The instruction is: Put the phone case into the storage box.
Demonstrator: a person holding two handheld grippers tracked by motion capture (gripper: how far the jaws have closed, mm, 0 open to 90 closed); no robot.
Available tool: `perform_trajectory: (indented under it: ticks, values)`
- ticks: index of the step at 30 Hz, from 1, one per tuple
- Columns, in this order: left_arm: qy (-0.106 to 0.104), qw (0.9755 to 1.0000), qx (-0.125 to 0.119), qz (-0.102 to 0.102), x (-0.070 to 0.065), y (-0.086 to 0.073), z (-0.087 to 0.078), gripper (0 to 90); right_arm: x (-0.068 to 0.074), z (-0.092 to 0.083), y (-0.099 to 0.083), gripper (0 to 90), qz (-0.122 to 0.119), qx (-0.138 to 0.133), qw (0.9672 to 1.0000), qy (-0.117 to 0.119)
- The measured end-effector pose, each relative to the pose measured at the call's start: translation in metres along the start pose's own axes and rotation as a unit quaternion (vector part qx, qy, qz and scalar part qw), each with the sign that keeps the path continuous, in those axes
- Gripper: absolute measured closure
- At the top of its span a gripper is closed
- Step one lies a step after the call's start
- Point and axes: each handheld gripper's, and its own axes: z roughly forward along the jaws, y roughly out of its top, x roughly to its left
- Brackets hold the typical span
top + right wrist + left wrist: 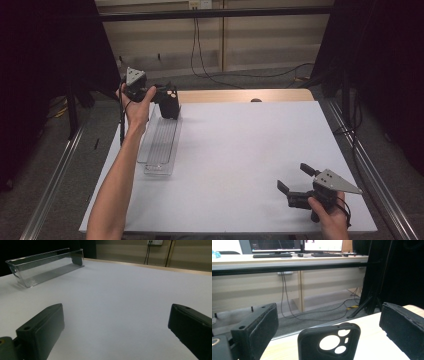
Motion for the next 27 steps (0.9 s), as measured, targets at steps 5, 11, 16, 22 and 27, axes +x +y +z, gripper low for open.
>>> perform_trajectory:
  ticks: [5,11,16,22,27]
  values:
    - [-0.010,0.9999,-0.003,-0.002,0.001,0.001,-0.005,2.3,0.000,0.000,0.000,0.0,-0.004,-0.003,1.0000,0.003]
    - [-0.021,0.9998,-0.001,0.004,-0.003,-0.001,-0.013,1.7,-0.002,-0.001,0.001,0.0,0.000,-0.006,1.0000,0.000]
    - [-0.019,0.9998,-0.004,0.007,-0.006,0.000,-0.022,1.4,-0.002,0.000,0.001,0.0,-0.003,-0.004,1.0000,-0.001]
    - [-0.024,0.9997,-0.009,0.007,-0.011,-0.002,-0.032,1.9,-0.002,-0.001,0.000,0.0,-0.004,-0.004,1.0000,-0.002]
    - [-0.029,0.9995,-0.008,0.006,-0.013,-0.005,-0.040,2.1,-0.005,-0.002,-0.001,0.0,0.000,-0.008,1.0000,-0.005]
